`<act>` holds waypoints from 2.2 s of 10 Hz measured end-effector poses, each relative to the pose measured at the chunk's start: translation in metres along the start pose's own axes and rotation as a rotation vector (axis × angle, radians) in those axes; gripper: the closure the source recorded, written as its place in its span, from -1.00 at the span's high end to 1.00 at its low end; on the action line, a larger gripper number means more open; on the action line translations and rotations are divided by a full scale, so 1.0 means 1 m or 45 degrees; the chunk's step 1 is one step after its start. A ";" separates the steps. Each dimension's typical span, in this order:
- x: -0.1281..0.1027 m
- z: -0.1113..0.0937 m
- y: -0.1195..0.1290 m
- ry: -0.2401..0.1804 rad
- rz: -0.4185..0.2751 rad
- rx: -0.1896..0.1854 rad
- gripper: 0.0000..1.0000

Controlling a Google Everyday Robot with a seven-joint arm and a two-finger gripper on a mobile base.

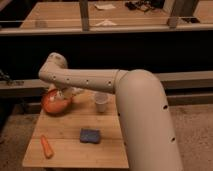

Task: Place the bottle in the ceramic bowl

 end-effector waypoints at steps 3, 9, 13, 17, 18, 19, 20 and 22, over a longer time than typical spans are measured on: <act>-0.007 0.005 -0.003 -0.008 -0.017 0.005 -0.97; -0.015 0.010 -0.010 -0.017 -0.039 0.020 -0.84; -0.021 0.014 -0.015 -0.026 -0.051 0.029 -0.84; -0.029 0.017 -0.019 -0.029 -0.060 0.032 -0.73; -0.030 0.017 -0.020 -0.030 -0.061 0.034 -0.72; -0.030 0.017 -0.020 -0.030 -0.061 0.035 -0.63; -0.031 0.018 -0.021 -0.031 -0.062 0.037 -0.62; -0.033 0.019 -0.023 -0.031 -0.065 0.038 -0.62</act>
